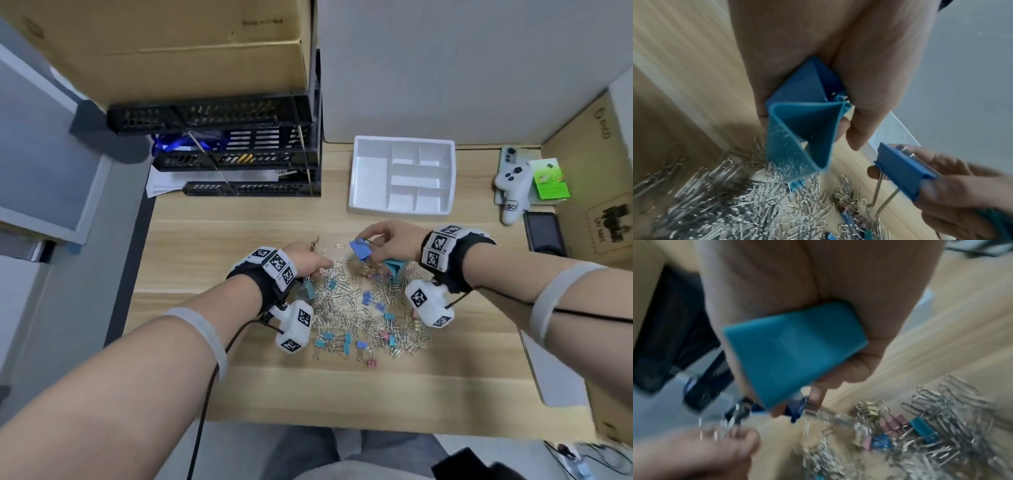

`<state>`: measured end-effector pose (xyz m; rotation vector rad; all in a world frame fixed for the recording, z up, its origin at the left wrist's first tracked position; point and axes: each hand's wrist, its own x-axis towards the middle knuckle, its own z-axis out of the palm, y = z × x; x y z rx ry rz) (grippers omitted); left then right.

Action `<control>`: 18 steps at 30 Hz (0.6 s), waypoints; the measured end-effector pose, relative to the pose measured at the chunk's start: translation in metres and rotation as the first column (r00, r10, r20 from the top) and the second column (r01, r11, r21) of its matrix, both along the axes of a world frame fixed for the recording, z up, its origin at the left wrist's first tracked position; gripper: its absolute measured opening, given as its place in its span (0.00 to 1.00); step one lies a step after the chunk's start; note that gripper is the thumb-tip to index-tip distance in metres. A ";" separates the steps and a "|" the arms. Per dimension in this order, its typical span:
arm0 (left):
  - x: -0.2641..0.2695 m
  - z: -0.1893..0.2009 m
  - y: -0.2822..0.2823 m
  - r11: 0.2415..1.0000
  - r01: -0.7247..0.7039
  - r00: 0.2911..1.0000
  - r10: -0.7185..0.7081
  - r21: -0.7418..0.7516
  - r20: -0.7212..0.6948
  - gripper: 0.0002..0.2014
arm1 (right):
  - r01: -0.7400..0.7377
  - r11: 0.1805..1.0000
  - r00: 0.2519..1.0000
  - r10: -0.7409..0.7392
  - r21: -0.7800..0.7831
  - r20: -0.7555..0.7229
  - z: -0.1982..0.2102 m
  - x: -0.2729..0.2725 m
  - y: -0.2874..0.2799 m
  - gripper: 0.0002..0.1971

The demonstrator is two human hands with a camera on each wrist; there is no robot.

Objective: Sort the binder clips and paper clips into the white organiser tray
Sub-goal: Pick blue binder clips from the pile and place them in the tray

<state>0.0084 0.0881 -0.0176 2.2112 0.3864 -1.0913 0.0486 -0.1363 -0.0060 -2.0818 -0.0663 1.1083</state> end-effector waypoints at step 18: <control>-0.016 0.026 -0.030 0.933 0.134 0.990 -0.137 -0.334 0.014 0.16 | 0.605 0.655 0.720 -0.206 0.453 -0.663 0.001 -0.021 -0.023 0.22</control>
